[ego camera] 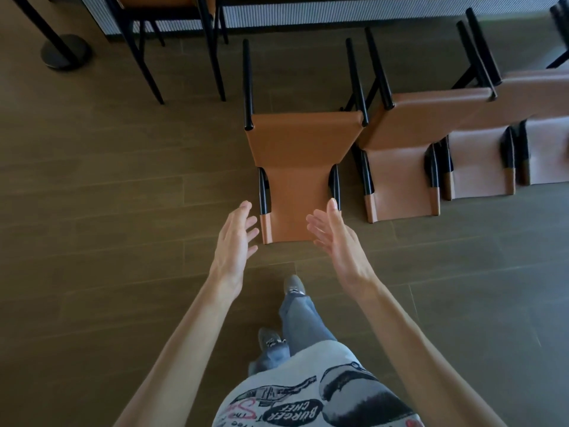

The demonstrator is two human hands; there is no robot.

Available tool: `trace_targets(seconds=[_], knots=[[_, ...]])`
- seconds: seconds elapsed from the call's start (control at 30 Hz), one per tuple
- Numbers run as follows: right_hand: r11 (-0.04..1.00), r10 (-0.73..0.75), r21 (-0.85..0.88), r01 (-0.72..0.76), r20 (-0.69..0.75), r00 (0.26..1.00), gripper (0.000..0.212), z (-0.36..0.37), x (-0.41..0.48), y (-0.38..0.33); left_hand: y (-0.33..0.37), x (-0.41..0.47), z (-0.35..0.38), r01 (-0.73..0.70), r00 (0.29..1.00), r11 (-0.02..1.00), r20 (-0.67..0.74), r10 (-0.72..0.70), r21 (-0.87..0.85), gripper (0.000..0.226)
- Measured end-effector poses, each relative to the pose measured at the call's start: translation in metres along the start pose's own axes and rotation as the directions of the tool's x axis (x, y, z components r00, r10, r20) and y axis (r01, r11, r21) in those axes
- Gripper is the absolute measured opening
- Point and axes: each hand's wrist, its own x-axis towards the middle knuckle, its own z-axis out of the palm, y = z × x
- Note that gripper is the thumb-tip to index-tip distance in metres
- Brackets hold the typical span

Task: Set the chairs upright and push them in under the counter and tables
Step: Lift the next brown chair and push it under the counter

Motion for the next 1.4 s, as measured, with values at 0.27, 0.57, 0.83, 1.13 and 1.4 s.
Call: trace_targets(seconds=[0.27, 0.57, 0.83, 1.13, 1.4], knots=[[0.996, 0.004, 0.091, -0.003, -0.007, 1.000, 0.086, -0.063, 0.020, 0.013, -0.004, 0.008, 0.063, 0.038, 0.999, 0.999, 0.011, -0.039, 0.019, 0.053], [0.991, 0.042, 0.122, -0.048, 0.054, 0.998, 0.083, -0.125, 0.096, 0.030, -0.024, 0.065, 0.130, 0.070, 0.997, 0.997, -0.027, -0.071, -0.046, 0.054], [0.976, 0.087, 0.199, -0.090, 0.023, 0.996, 0.084, -0.132, 0.188, 0.123, -0.107, 0.167, 0.168, 0.161, 0.985, 0.985, -0.044, -0.164, -0.065, 0.051], [0.947, 0.135, 0.294, -0.129, 0.000, 0.991, 0.087, -0.132, 0.334, 0.296, -0.259, 0.336, 0.177, 0.186, 0.982, 0.981, -0.033, -0.188, -0.056, 0.052], [0.897, 0.207, 0.383, -0.222, 0.081, 0.975, 0.100, -0.128, 0.438, 0.442, -0.403, 0.459, 0.174, 0.238, 0.967, 0.965, -0.065, -0.246, -0.114, 0.044]])
